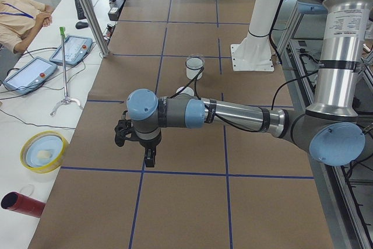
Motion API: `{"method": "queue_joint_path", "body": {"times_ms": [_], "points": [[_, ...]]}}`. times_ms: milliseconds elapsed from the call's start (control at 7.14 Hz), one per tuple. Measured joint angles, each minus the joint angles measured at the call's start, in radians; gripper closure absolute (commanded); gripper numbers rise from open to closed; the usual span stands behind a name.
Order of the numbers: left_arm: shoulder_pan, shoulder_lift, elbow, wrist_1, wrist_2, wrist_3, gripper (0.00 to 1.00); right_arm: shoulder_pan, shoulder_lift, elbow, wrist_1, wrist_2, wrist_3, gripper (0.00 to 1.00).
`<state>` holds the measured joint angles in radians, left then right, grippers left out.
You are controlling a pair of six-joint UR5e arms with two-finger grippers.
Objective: Remove funnel from cup
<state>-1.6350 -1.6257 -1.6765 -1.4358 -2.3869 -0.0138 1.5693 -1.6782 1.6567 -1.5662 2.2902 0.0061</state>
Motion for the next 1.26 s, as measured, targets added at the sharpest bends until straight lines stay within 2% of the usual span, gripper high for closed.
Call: {"method": "queue_joint_path", "body": {"times_ms": [840, 1120, 1260], "points": [[0.002, 0.006, -0.041, -0.011, 0.007, -0.002, 0.0, 0.0, 0.0, 0.0, 0.0, 0.0, 0.0, 0.0], [0.028, 0.013, -0.059, -0.074, -0.015, -0.011, 0.0, 0.0, 0.0, 0.0, 0.0, 0.0, 0.0, 0.0], [0.084, 0.011, -0.091, -0.118, -0.034, -0.088, 0.0, 0.0, 0.0, 0.0, 0.0, 0.0, 0.0, 0.0]]}}
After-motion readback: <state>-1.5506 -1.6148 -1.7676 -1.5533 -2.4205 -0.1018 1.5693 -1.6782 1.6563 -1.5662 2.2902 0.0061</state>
